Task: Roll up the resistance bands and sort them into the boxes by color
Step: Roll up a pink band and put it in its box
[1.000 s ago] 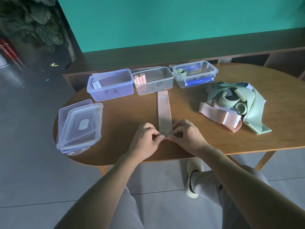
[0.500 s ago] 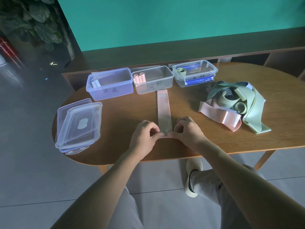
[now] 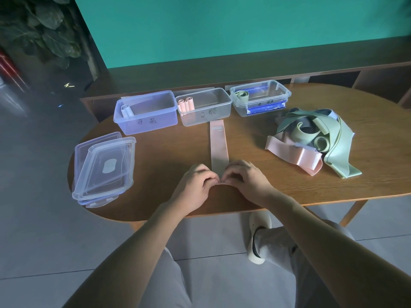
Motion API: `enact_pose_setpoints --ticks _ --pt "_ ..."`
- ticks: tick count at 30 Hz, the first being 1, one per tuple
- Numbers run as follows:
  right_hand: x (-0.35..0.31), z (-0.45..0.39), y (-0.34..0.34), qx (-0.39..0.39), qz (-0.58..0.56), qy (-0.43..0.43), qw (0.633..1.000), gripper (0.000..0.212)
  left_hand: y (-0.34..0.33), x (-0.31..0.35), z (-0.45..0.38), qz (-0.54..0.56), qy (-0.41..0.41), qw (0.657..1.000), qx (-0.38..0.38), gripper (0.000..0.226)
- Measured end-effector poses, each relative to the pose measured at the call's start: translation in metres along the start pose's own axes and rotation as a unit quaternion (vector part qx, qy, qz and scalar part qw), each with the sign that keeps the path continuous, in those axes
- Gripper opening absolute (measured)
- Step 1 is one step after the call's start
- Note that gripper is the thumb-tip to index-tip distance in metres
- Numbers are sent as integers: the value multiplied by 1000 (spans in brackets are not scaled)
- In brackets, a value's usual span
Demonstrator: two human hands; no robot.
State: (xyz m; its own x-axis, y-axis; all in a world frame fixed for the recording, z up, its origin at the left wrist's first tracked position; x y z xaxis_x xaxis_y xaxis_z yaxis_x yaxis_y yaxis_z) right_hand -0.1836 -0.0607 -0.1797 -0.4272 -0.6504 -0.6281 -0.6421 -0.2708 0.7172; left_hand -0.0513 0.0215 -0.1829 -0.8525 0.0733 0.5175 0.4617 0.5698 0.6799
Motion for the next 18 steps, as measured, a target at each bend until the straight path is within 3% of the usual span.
enact_pose_setpoints --ticks 8,12,18 --pt "4 7 4 2 2 44 999 13 0 -2 0 -14 18 1000 5 9" --pt "4 7 5 7 -8 6 1000 12 3 1 1 2 19 1000 2 8" --pt "2 3 5 24 8 -16 1000 10 5 -5 -2 30 86 996 -19 11"
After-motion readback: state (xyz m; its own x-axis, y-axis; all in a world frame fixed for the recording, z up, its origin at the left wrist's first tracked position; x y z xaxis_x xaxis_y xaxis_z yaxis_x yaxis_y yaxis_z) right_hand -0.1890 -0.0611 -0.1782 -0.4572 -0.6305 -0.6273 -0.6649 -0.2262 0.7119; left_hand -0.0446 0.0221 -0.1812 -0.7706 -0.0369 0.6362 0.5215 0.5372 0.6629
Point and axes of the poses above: each hand's wrist, its own z-axis away from the middle knuckle, its own y-axis out of the back of the hand, x = y × z, the point moved 8 cm from there along -z, towards the middle knuckle, and after that the axes turned 12 degrees about x, right-handed, at the moved point
